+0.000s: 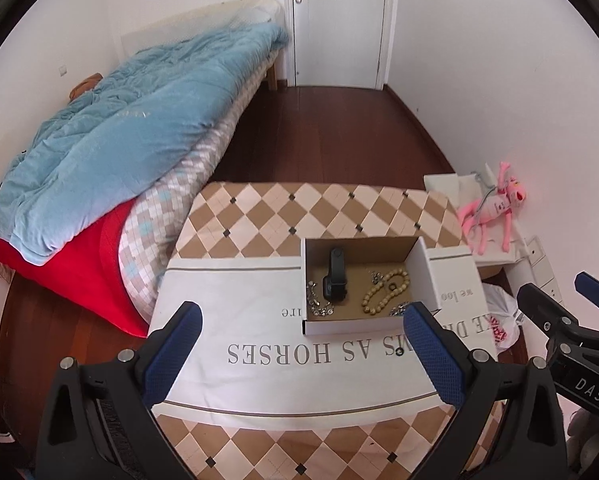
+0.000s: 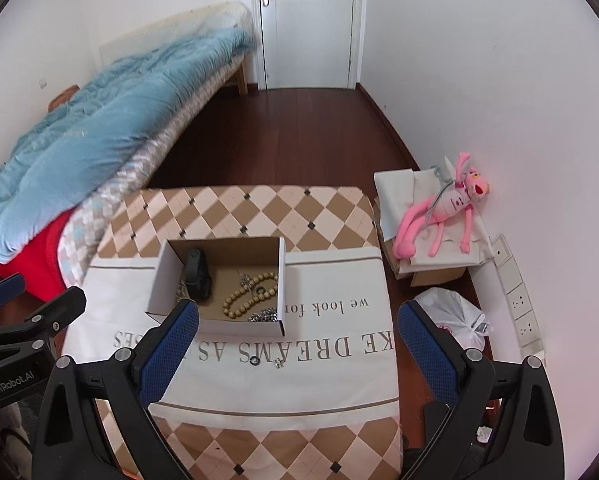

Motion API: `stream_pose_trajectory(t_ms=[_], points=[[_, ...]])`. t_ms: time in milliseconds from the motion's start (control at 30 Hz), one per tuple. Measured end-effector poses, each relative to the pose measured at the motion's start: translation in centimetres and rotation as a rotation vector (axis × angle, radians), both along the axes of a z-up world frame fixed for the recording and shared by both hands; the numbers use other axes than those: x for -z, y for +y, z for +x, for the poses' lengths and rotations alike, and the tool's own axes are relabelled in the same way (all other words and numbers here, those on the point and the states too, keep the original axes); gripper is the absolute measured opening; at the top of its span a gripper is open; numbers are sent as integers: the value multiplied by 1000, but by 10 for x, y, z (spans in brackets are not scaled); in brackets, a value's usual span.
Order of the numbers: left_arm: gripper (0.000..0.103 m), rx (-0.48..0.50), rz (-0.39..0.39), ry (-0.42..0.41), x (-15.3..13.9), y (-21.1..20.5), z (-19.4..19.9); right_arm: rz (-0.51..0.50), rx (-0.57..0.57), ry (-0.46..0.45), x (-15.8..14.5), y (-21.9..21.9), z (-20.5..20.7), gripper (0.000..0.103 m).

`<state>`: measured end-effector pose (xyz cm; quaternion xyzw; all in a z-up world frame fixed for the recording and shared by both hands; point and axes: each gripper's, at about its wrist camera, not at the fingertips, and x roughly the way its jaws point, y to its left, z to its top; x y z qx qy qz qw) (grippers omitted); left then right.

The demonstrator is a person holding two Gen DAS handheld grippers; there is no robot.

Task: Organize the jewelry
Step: 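Withdraw both tools from the box and back away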

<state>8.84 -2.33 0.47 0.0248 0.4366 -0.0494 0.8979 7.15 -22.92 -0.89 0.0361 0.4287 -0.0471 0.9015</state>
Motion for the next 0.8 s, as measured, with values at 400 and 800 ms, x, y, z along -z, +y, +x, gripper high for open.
stream_pose_trajectory(t_ms=[400,800], points=[[103,-28,11,-32,-15,-1,-7,39,6,-45,-24,-1,-16,101],[103,-35,108,116,74,-14,19,127,22,159,89,-19,14,101]])
